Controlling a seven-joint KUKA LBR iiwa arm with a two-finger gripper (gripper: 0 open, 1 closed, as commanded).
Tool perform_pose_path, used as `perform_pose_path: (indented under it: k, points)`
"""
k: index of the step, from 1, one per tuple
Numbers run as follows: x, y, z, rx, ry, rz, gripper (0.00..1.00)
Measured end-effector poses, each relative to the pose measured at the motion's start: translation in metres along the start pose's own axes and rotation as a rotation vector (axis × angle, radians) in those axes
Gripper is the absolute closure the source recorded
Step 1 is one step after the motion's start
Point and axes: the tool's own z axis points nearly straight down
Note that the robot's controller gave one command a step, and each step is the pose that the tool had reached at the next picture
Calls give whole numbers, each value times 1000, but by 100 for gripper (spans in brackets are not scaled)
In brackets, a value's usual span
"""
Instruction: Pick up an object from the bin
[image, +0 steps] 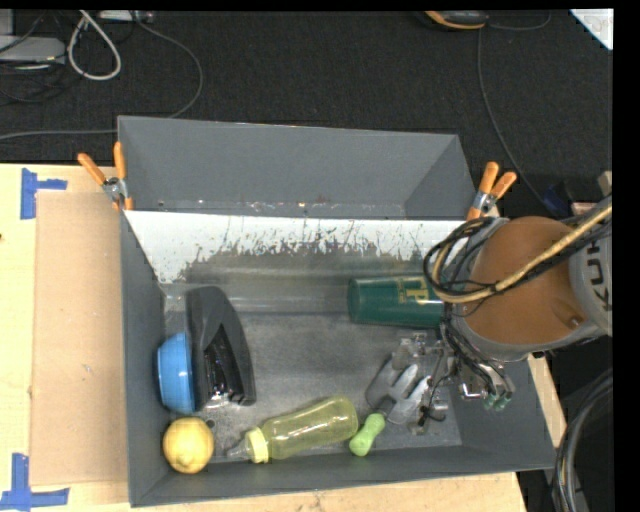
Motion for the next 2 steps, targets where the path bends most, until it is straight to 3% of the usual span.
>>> perform_pose_path:
  k: [1,2]
  points:
    - [0,0,0,0,0,0,0]
    - [-9,-11,24,-1,1,94,0]
